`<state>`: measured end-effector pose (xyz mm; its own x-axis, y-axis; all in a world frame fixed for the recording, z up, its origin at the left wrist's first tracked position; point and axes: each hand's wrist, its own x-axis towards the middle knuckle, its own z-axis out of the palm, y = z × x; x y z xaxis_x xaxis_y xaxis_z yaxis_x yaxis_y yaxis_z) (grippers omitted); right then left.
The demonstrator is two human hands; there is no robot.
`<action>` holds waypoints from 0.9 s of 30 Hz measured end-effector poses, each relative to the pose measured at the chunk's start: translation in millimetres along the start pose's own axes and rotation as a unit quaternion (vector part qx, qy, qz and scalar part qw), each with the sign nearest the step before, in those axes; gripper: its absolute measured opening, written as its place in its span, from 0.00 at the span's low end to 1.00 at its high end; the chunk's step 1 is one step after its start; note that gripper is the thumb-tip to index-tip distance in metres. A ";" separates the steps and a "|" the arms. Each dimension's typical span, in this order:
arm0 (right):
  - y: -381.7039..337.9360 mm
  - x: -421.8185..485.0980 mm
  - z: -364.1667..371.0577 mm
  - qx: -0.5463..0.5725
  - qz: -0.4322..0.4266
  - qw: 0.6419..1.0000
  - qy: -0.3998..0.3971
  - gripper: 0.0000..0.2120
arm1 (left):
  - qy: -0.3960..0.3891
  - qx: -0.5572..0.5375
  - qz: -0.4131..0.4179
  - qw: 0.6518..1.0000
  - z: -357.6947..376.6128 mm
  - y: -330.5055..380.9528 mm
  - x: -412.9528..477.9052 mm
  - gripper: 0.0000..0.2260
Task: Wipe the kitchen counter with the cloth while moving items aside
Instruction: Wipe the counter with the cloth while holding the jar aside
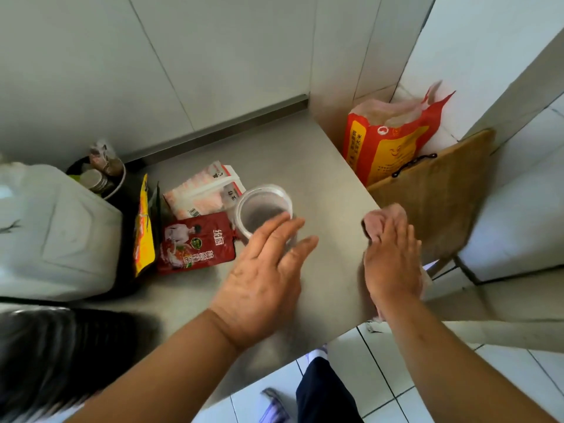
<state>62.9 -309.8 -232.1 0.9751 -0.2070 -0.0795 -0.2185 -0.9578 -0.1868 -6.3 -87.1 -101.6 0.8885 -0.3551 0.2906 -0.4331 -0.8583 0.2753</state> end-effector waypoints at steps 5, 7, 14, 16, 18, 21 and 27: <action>-16.4 -58.7 6.6 -0.025 -0.057 0.998 -0.012 0.26 | -0.063 -0.028 -0.091 0.993 -15.8 -21.7 -70.5 0.13; -34.1 -85.4 12.1 -0.013 -0.109 0.994 -0.021 0.26 | -0.082 -0.017 -0.157 0.984 -20.6 -29.2 -100.0 0.15; -107.2 -178.3 33.2 -0.018 -0.318 0.945 -0.068 0.25 | -0.062 0.017 -0.260 0.963 -32.1 -40.3 -188.4 0.16; -130.0 -191.3 39.6 -0.024 -0.360 0.929 -0.081 0.25 | -0.062 0.012 -0.285 0.957 -33.5 -40.0 -208.2 0.16; -159.8 -195.9 46.1 -0.021 -0.396 0.912 -0.105 0.26 | -0.065 0.010 -0.316 0.947 -34.2 -40.6 -224.9 0.16; -204.5 -205.6 54.2 0.019 -0.482 0.861 -0.160 0.26 | -0.066 0.009 -0.357 0.932 -32.3 -41.9 -244.0 0.15; -194.4 -227.9 51.4 0.023 -0.619 0.761 -0.196 0.28 | -0.073 -0.003 -0.397 0.915 -29.3 -42.9 -255.3 0.16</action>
<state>-118.8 -66.2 -228.1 0.3516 0.9309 -0.0991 0.8472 -0.3615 -0.3893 -219.1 51.3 -160.8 0.9338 0.3338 -0.1289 0.3578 -0.8648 0.3523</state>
